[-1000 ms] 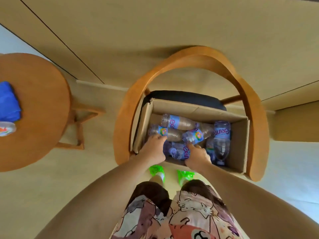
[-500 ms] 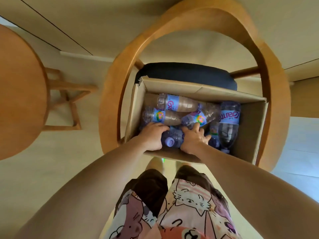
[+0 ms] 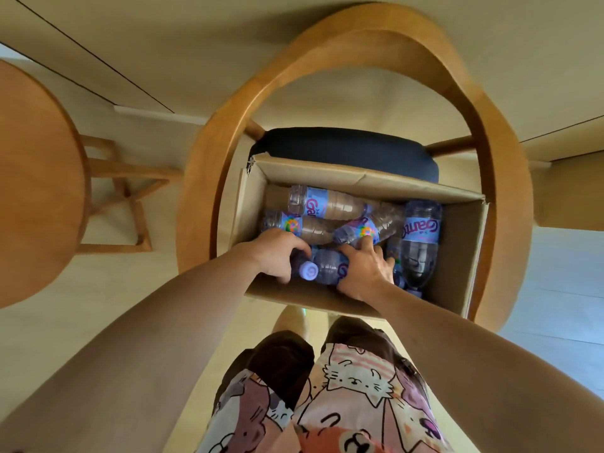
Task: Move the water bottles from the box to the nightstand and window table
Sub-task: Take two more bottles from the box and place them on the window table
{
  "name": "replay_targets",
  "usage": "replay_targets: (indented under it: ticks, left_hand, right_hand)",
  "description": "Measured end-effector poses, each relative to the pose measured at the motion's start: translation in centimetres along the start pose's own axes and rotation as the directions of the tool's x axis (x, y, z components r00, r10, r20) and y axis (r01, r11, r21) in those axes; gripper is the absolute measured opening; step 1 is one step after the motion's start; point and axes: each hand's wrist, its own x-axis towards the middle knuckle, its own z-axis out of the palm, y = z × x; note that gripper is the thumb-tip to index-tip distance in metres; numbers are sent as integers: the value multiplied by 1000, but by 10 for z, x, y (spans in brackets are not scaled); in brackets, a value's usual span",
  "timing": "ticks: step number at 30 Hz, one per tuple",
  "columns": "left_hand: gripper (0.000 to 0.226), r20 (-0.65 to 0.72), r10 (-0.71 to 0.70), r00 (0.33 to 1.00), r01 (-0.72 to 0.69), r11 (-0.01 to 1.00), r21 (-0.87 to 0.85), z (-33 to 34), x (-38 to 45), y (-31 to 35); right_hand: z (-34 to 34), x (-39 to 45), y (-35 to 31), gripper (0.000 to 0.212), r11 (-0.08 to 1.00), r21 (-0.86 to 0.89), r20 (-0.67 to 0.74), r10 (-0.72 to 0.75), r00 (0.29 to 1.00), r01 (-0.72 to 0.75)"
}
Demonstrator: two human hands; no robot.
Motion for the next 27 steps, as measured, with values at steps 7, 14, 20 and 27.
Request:
replay_targets:
  ticks: [7,14,20,27]
  left_hand:
    - [72,-133,-67,989,33,970,-243,-17,-19,24]
    - [46,-82,-172,982,95,815,-571,-27,-21,45]
    - [58,-73,-204,976,108,750,-652,-15,-5,39]
    - [57,-75,-219,973,63,561,-826,-15,-3,28]
  right_hand:
    - [-18,-17,12,77,998,63,-39,-2,999,5]
    - [-15,-18,5,72,996,19,15,-84,996,84]
    - [5,-7,-9,84,999,-37,103,7,995,-4]
    - [10,6,-24,72,996,-54,76,68,995,-64]
